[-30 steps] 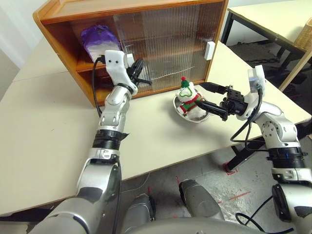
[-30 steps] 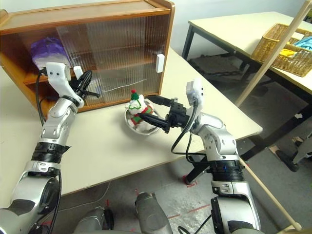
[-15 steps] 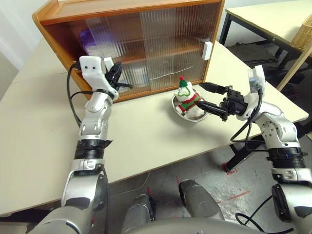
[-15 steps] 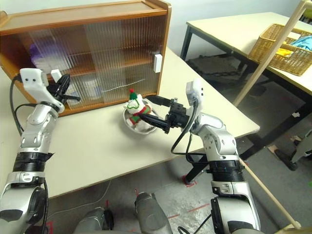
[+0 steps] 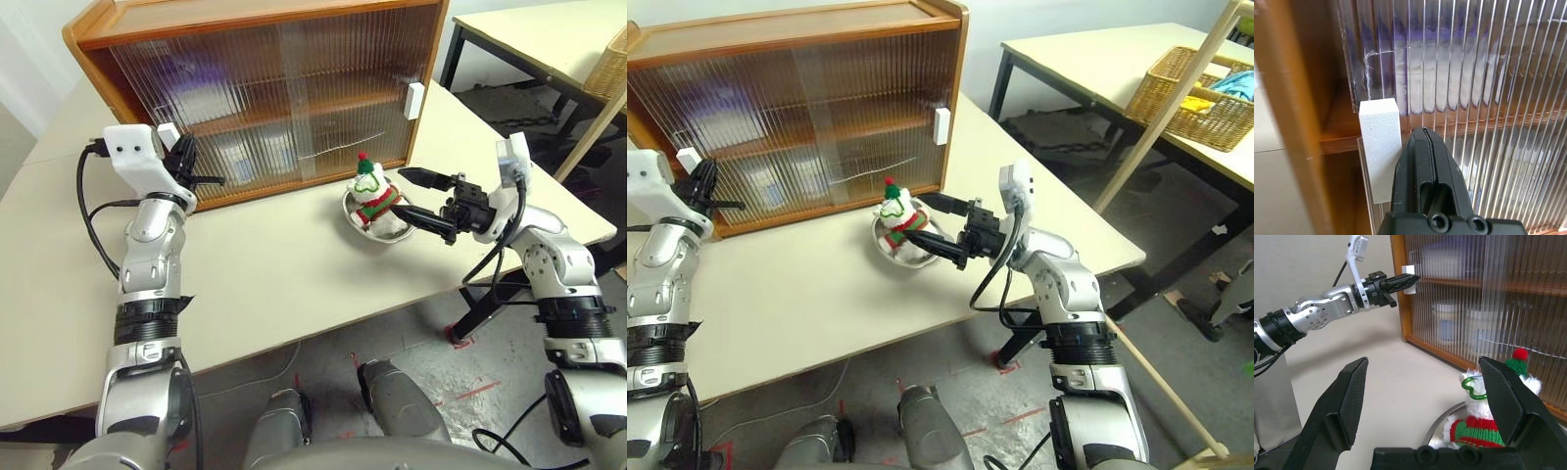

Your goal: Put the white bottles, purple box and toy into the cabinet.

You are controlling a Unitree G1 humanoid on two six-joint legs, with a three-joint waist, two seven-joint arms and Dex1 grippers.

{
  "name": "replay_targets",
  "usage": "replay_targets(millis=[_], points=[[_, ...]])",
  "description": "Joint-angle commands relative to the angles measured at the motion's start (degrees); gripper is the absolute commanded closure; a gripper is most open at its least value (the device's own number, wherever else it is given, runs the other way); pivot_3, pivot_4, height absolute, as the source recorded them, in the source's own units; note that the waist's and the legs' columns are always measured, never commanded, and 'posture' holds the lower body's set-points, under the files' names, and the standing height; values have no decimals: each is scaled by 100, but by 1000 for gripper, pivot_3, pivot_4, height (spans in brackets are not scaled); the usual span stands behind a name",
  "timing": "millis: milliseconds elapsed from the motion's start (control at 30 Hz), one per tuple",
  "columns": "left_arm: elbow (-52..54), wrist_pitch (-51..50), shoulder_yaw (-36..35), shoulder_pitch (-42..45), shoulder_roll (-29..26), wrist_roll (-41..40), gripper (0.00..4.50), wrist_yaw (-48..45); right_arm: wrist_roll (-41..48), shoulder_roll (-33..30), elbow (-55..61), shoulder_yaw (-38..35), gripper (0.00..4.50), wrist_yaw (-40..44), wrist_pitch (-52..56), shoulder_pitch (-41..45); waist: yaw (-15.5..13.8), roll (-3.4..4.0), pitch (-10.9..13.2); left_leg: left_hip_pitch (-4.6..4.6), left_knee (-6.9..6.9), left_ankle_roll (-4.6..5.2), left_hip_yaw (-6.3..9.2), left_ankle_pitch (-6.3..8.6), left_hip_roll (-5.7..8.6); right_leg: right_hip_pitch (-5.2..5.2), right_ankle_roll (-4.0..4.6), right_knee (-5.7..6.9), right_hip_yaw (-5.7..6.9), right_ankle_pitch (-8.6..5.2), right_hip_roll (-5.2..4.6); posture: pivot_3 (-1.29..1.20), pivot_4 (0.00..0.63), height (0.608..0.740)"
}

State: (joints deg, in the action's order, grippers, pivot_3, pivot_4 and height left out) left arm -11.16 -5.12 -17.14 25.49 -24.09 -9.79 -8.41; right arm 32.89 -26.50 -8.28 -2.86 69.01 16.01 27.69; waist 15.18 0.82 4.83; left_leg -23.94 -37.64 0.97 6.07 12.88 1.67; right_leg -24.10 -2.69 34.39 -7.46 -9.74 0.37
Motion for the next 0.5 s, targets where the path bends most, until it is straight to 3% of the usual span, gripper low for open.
replay_targets(millis=[33, 500], points=[[45, -116, -300, -213, -191, -26, 4469, 100, -84, 16, -102, 75, 0, 60, -43, 47, 0, 1, -1, 1, -1, 0, 1, 0, 0, -1, 4, 0, 0, 3, 1, -248, 84, 740], [247, -160, -578, -569, -404, -163, 4469, 204, -100, -11, -172, 51, 0, 121, -62, 107, 3, 2, -2, 10, 2, -14, 17, 5, -27, -27, 50, 26, 3, 32, 23, -249, 78, 740]])
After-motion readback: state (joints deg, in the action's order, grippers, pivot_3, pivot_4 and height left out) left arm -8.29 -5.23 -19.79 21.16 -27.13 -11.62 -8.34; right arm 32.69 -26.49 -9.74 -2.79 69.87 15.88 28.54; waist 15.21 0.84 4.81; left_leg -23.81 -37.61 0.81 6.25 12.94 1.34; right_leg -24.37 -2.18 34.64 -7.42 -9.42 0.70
